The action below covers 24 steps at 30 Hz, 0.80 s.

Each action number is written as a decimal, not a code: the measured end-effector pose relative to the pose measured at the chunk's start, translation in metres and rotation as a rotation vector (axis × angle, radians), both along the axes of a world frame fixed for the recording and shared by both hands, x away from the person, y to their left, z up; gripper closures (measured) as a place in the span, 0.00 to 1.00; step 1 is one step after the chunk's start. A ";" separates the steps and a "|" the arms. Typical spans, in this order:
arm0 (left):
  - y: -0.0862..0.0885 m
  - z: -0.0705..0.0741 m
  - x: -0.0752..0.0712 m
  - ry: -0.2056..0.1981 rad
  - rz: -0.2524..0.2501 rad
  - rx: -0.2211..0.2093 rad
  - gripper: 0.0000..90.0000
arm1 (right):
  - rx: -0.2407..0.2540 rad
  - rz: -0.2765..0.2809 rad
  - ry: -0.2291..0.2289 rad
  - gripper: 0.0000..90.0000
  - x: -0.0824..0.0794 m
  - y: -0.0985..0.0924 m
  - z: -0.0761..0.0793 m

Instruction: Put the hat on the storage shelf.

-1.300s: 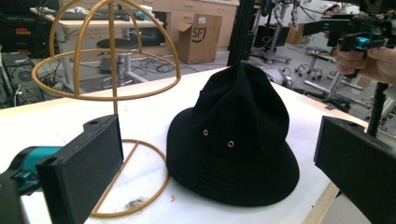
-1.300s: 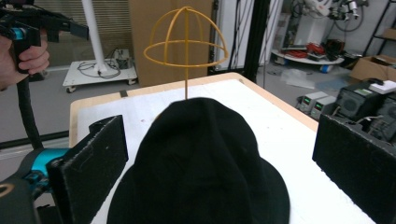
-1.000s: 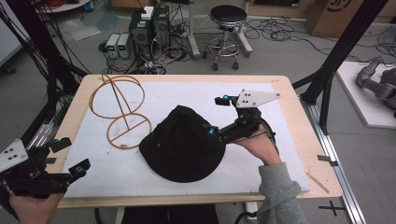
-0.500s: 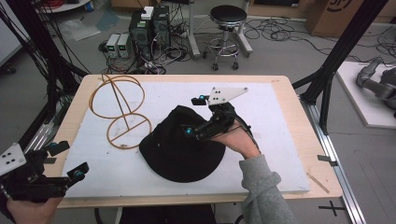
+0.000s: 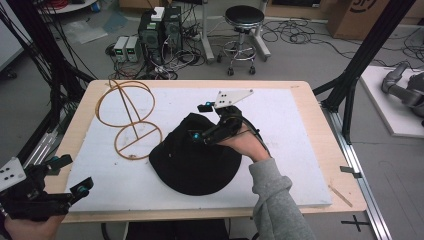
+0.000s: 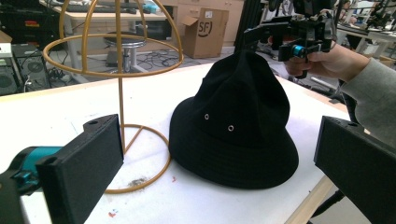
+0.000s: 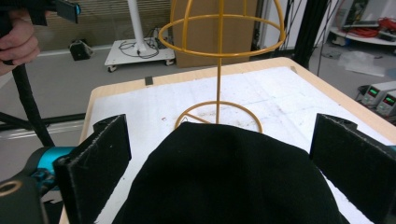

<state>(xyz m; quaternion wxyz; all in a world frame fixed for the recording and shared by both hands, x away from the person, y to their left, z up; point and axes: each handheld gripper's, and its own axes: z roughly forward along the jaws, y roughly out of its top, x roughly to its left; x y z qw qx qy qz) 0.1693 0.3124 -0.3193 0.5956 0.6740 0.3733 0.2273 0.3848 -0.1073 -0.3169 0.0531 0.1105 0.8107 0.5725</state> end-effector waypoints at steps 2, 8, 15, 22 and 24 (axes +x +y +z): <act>0.000 -0.001 -0.001 0.003 0.005 -0.001 0.02 | -0.005 0.002 0.002 0.07 0.001 0.001 -0.001; 0.003 -0.002 -0.005 0.010 0.014 0.004 0.02 | -0.020 0.036 0.014 0.19 0.010 0.004 -0.008; 0.006 -0.004 -0.008 0.015 0.026 0.003 0.02 | -0.068 0.050 0.018 0.47 0.018 0.008 -0.015; 0.007 -0.005 -0.009 0.018 0.033 0.001 0.02 | -0.098 0.026 0.008 0.84 0.018 0.005 -0.013; 0.007 -0.005 -0.009 0.018 0.032 0.004 0.02 | -0.100 0.033 0.002 0.90 0.018 0.004 -0.012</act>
